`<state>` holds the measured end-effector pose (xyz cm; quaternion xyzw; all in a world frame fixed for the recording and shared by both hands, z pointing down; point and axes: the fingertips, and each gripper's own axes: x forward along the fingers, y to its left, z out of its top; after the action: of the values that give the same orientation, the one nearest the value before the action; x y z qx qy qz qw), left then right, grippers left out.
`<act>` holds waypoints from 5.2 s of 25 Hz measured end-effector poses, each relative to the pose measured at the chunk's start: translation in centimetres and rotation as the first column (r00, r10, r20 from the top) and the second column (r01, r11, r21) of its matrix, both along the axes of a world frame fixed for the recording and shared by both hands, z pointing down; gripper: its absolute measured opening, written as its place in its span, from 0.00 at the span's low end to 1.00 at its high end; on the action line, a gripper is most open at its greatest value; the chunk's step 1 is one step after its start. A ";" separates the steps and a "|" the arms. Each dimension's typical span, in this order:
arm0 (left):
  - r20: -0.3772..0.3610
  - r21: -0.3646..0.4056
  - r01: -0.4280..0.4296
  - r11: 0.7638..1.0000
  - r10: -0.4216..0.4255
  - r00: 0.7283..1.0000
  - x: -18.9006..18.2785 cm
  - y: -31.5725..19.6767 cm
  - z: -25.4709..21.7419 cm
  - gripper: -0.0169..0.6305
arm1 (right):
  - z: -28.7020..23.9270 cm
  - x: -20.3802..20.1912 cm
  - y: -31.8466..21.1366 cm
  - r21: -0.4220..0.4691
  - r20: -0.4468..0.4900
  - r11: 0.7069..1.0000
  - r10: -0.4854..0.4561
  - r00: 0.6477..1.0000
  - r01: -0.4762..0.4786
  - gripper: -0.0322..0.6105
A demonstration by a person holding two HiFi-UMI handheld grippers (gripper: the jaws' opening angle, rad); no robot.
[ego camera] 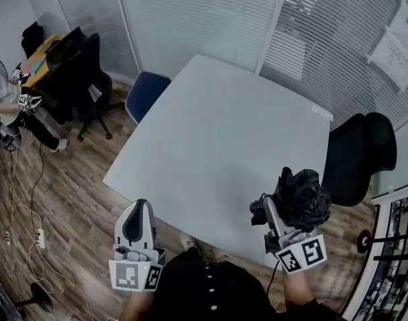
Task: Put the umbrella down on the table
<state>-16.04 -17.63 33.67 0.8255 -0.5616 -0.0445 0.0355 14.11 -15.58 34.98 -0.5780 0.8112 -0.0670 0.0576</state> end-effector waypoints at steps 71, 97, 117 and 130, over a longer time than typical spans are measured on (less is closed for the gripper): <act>-0.019 -0.177 0.025 0.984 -0.029 0.999 -1.5 -3.0 5.2 0.07 | 29.8 -14.1 -17.2 -0.619 -0.392 0.764 -0.503 0.770 0.184 0.46; -0.017 -0.225 0.039 0.973 -0.044 0.999 -2.2 -3.6 6.6 0.07 | 38.1 -19.4 -18.3 -0.785 -0.488 0.606 -0.732 0.477 0.128 0.47; -0.009 -0.230 0.055 0.972 -0.058 0.998 -2.1 -4.3 6.6 0.07 | 40.0 -19.5 -18.0 -0.866 -0.386 0.484 -0.808 0.444 0.128 0.54; -0.022 -0.223 0.034 0.974 -0.040 0.999 -0.4 -4.2 6.5 0.07 | 36.0 -18.5 -17.9 -0.808 -0.420 0.564 -0.757 0.500 0.174 0.62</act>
<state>-16.43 -21.85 40.16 0.8051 -0.5777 0.0072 0.1344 -4.35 -33.51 70.95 -0.2629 0.8083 -0.1303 -0.5105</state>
